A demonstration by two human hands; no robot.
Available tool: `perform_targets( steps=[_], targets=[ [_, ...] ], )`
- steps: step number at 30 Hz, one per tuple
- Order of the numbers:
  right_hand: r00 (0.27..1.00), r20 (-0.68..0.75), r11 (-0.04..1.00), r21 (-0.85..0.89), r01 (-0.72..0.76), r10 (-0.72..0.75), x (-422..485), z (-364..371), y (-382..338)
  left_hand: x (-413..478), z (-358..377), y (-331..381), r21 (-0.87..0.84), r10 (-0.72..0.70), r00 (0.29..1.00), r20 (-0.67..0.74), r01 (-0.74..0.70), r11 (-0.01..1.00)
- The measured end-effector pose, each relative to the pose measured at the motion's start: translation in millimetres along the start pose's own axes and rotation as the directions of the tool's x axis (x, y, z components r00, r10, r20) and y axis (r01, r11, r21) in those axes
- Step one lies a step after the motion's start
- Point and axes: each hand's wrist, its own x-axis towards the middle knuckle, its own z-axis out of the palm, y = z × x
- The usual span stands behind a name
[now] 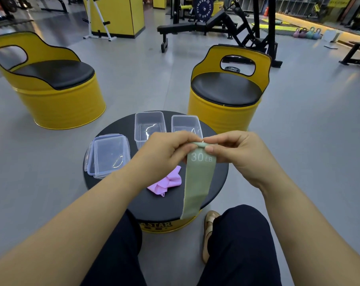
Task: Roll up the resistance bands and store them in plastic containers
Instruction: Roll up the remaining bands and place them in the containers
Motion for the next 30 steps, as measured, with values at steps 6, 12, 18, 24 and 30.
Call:
perform_targets(
  steps=[6,12,18,24,30],
  targets=[
    [1.0,0.004,1.0,0.01,0.003,-0.003,0.3,1.2,-1.0,-2.0,-2.0,7.1,-0.495,-0.26,0.963,0.069,0.259,0.829],
    [1.0,-0.02,1.0,-0.021,0.013,-0.013,0.8,3.2,0.5,-1.6,0.8,5.4,-0.56,-0.35,0.933,0.088,0.337,0.757],
    [0.993,-0.054,0.986,-0.137,0.094,-0.103,-2.4,7.6,3.5,-2.1,2.6,8.3,-0.547,-0.37,0.927,0.06,0.341,0.765],
    [0.993,-0.062,0.992,-0.081,0.098,-0.103,-2.4,8.3,4.1,-1.0,2.1,6.2,-0.515,-0.382,0.923,0.042,0.347,0.784],
    [0.999,-0.041,0.999,-0.029,0.032,-0.033,-3.6,9.4,7.6,-0.8,1.9,10.5,-0.523,-0.359,0.933,-0.015,0.299,0.798]
  ],
)
